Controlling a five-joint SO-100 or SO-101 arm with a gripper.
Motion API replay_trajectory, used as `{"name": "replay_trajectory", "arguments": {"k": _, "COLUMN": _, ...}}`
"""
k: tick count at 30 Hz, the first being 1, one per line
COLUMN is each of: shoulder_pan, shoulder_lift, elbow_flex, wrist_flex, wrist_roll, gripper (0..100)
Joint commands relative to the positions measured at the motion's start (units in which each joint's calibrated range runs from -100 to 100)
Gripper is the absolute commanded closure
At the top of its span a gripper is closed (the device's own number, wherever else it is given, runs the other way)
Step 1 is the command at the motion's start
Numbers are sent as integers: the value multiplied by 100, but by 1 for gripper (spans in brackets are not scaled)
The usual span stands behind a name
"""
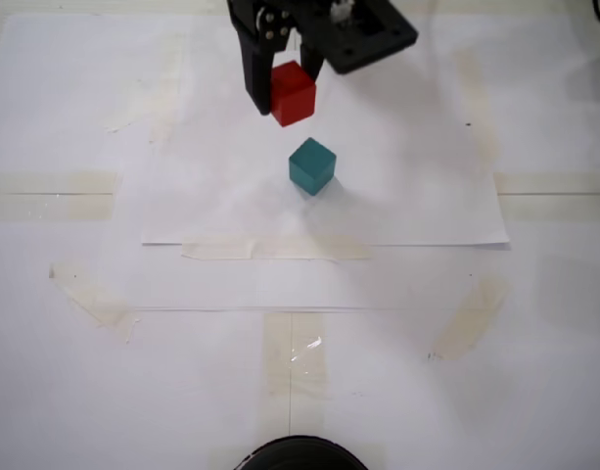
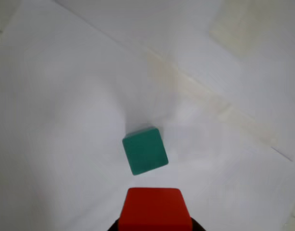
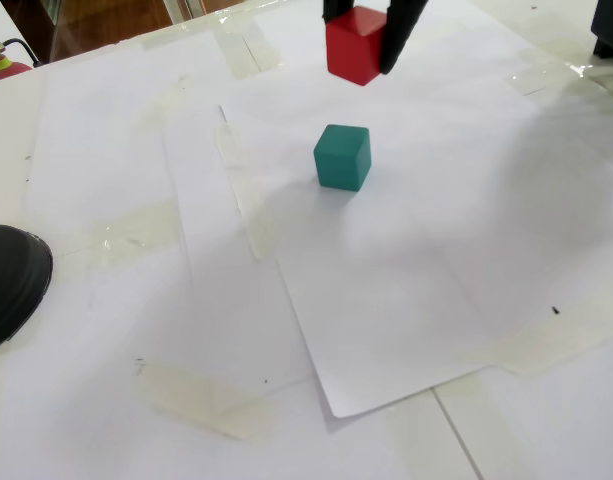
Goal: Put the red cube on the top of the blue cube.
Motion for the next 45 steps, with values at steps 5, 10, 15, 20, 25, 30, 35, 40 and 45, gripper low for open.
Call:
{"name": "replay_trajectory", "arguments": {"k": 5, "shoulder_pan": -256, "shoulder_lift": 244, "elbow_flex": -683, "wrist_flex": -146, "wrist_roll": 244, "gripper": 87}}
{"name": "replay_trajectory", "arguments": {"k": 10, "shoulder_pan": -362, "shoulder_lift": 579, "elbow_flex": -910, "wrist_flex": -244, "wrist_roll": 386, "gripper": 87}}
{"name": "replay_trajectory", "arguments": {"k": 15, "shoulder_pan": -392, "shoulder_lift": 939, "elbow_flex": -1119, "wrist_flex": -317, "wrist_roll": 459, "gripper": 87}}
{"name": "replay_trajectory", "arguments": {"k": 20, "shoulder_pan": -407, "shoulder_lift": 1300, "elbow_flex": -1337, "wrist_flex": -399, "wrist_roll": 498, "gripper": 87}}
{"name": "replay_trajectory", "arguments": {"k": 25, "shoulder_pan": -415, "shoulder_lift": 1489, "elbow_flex": -1419, "wrist_flex": -447, "wrist_roll": 518, "gripper": 87}}
{"name": "replay_trajectory", "arguments": {"k": 30, "shoulder_pan": -385, "shoulder_lift": 1549, "elbow_flex": -1419, "wrist_flex": -447, "wrist_roll": 513, "gripper": 87}}
{"name": "replay_trajectory", "arguments": {"k": 35, "shoulder_pan": -362, "shoulder_lift": 1549, "elbow_flex": -1419, "wrist_flex": -447, "wrist_roll": 513, "gripper": 87}}
{"name": "replay_trajectory", "arguments": {"k": 40, "shoulder_pan": -332, "shoulder_lift": 1549, "elbow_flex": -1410, "wrist_flex": -456, "wrist_roll": 513, "gripper": 86}}
{"name": "replay_trajectory", "arguments": {"k": 45, "shoulder_pan": -317, "shoulder_lift": 1549, "elbow_flex": -1401, "wrist_flex": -456, "wrist_roll": 513, "gripper": 86}}
